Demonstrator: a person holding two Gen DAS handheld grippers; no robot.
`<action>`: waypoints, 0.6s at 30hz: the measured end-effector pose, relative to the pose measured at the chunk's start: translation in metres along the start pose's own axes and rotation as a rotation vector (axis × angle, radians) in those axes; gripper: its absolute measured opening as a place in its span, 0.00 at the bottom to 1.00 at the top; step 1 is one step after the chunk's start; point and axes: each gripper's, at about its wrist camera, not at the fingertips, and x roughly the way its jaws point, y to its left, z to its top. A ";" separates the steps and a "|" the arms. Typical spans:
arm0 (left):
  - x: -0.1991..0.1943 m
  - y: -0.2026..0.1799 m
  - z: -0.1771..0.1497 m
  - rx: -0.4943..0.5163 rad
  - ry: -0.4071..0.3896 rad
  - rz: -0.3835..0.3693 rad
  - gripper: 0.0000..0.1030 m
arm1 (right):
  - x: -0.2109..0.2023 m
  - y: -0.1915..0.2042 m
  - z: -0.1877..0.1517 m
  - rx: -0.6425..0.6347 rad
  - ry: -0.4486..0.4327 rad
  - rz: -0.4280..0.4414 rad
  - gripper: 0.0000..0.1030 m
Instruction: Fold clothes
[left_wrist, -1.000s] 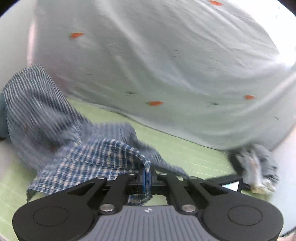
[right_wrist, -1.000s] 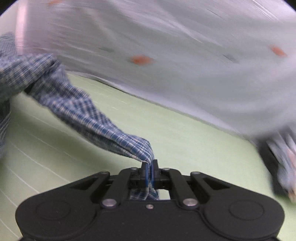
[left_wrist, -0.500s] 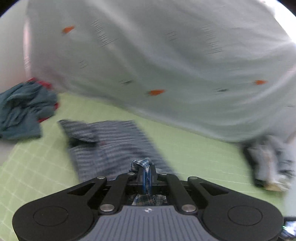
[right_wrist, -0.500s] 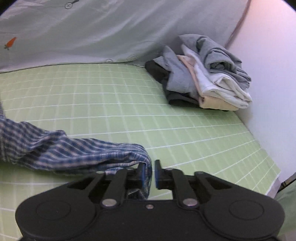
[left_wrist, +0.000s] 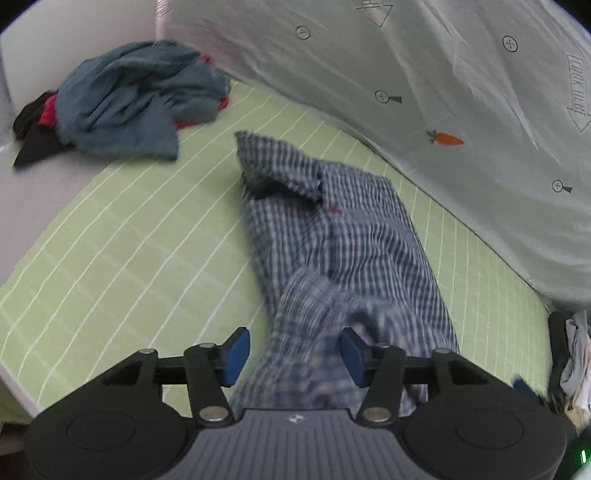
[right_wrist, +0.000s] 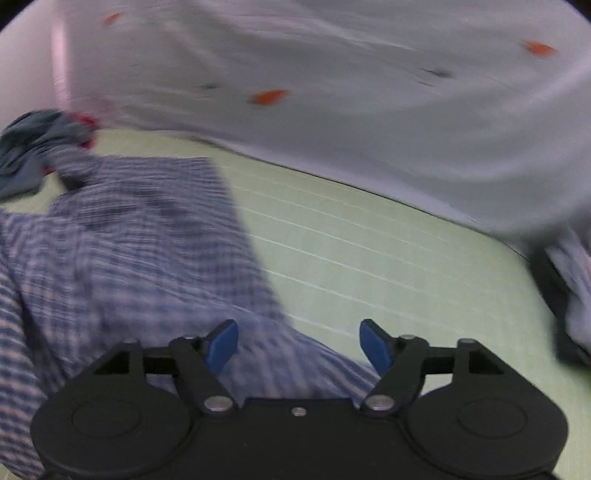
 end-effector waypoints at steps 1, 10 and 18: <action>-0.004 0.004 -0.006 -0.001 0.004 -0.014 0.58 | 0.004 0.007 0.004 -0.028 0.002 0.025 0.74; 0.009 -0.011 -0.041 -0.015 0.145 -0.180 0.65 | 0.036 0.023 0.006 -0.171 0.076 0.164 0.76; 0.040 -0.037 -0.052 0.032 0.221 -0.201 0.58 | 0.037 -0.017 -0.027 -0.024 0.159 0.151 0.82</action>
